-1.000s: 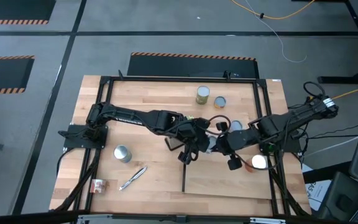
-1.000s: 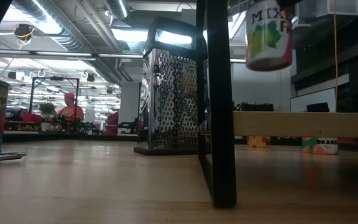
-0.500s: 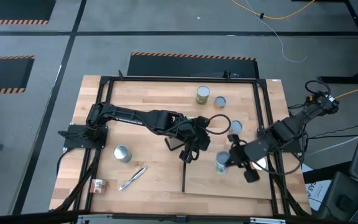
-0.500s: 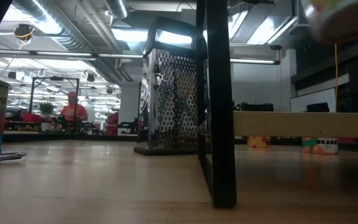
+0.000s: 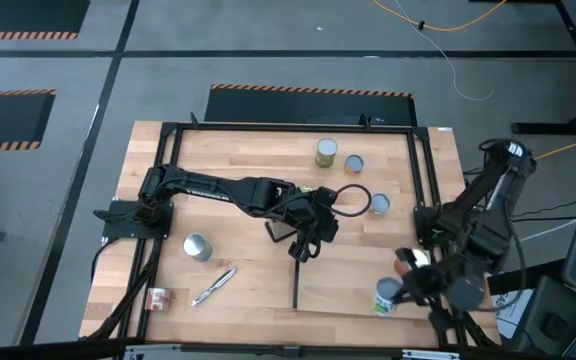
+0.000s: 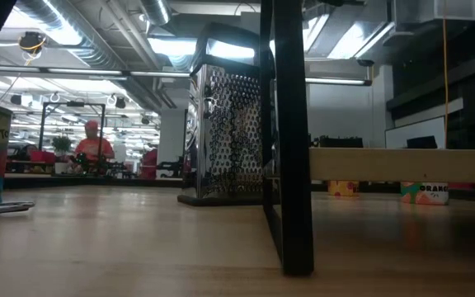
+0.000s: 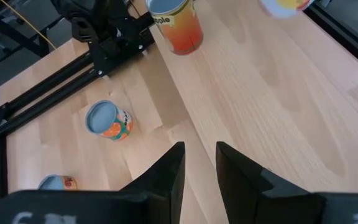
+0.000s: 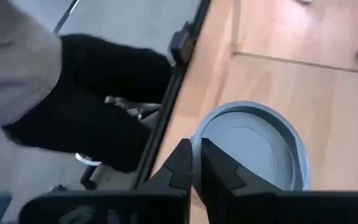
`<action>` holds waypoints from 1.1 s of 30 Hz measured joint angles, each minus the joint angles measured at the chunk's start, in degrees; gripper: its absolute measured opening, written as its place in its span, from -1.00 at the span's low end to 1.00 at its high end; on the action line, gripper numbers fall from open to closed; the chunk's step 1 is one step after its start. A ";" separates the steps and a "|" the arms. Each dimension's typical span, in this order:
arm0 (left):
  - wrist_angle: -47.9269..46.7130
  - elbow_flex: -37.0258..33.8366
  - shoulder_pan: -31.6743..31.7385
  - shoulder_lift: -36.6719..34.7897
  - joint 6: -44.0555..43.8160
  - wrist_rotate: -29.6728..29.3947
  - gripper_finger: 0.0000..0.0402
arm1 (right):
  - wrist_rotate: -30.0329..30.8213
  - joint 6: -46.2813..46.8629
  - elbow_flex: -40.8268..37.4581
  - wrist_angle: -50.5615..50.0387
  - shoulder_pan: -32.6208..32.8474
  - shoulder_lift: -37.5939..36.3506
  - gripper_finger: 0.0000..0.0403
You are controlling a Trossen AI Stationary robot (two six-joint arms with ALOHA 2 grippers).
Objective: Pick and place cans onto a shelf
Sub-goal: Put the canned mixed fruit on the shelf
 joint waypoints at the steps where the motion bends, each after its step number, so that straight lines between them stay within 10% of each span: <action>1: -0.02 0.00 0.00 0.00 0.00 0.00 -0.58 | 0.62 0.67 0.00 -0.05 1.52 0.37 -0.90; 33: 1.16 -0.02 -0.02 0.02 -3.28 0.02 -0.58 | 2.91 15.60 0.24 -15.30 17.85 16.60 -0.89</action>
